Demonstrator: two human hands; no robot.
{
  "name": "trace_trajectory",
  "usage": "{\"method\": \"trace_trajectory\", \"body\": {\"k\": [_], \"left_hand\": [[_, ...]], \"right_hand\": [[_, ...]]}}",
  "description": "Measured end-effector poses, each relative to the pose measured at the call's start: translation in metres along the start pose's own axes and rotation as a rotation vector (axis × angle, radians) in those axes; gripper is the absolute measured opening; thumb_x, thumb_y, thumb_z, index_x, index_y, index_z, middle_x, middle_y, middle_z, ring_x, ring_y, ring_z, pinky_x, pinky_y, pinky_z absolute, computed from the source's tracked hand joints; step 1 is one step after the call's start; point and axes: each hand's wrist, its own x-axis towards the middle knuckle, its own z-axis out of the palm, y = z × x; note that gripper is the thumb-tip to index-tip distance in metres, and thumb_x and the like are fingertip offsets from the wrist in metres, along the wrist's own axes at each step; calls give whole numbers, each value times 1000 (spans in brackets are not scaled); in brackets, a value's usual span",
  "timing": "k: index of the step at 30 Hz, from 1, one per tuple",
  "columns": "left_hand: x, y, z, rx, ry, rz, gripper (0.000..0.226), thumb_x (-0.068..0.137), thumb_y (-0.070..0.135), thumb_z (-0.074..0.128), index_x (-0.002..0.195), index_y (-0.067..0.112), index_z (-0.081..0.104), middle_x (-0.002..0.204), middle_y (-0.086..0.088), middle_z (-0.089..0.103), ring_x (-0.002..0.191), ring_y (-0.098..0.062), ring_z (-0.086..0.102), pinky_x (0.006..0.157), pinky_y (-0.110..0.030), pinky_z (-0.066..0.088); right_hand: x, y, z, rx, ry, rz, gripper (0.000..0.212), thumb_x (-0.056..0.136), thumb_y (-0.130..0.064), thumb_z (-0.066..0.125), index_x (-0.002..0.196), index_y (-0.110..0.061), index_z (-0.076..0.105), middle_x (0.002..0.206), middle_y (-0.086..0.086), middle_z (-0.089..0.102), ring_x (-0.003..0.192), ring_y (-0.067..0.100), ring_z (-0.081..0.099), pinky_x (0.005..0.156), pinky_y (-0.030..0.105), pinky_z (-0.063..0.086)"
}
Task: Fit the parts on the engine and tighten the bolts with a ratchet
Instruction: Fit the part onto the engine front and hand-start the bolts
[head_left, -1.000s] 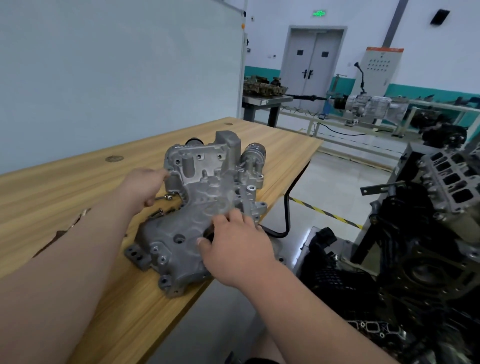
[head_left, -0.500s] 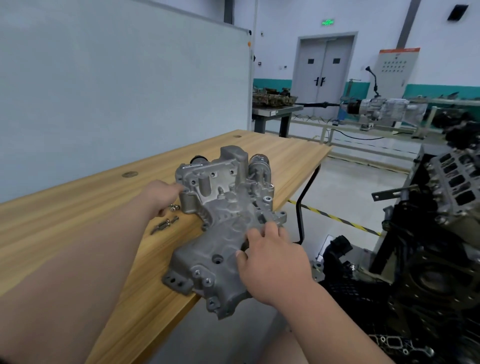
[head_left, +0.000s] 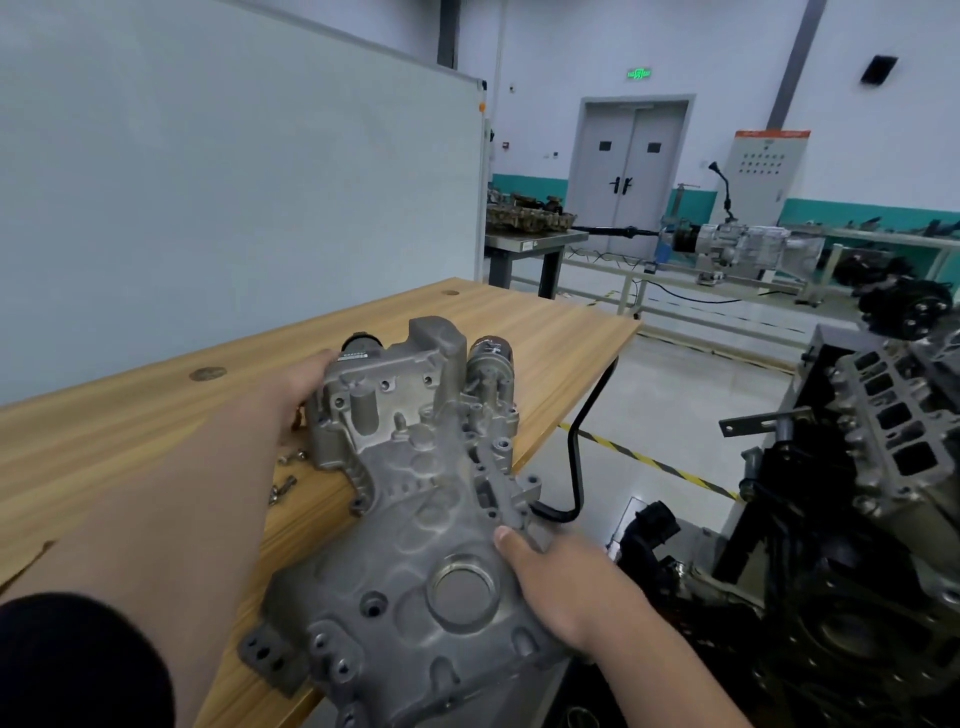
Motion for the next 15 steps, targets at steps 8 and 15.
{"method": "trace_trajectory", "body": {"k": [8, 15], "left_hand": [[2, 4, 12, 31, -49, -47, 40, 88, 48, 62, 74, 12, 57, 54, -8, 64, 43, -22, 61, 51, -28, 55], [7, -6, 8, -30, -101, -77, 37, 83, 48, 66, 75, 12, 62, 63, -4, 67, 60, -20, 62, 67, -32, 56]], "right_hand": [[-7, 16, 10, 57, 44, -32, 65, 87, -75, 33, 67, -17, 55, 65, 1, 56, 68, 22, 57, 53, 28, 36], [-3, 13, 3, -6, 35, -110, 68, 90, -71, 30, 102, -16, 67, 104, 11, 68, 96, 26, 62, 84, 36, 48]]}}
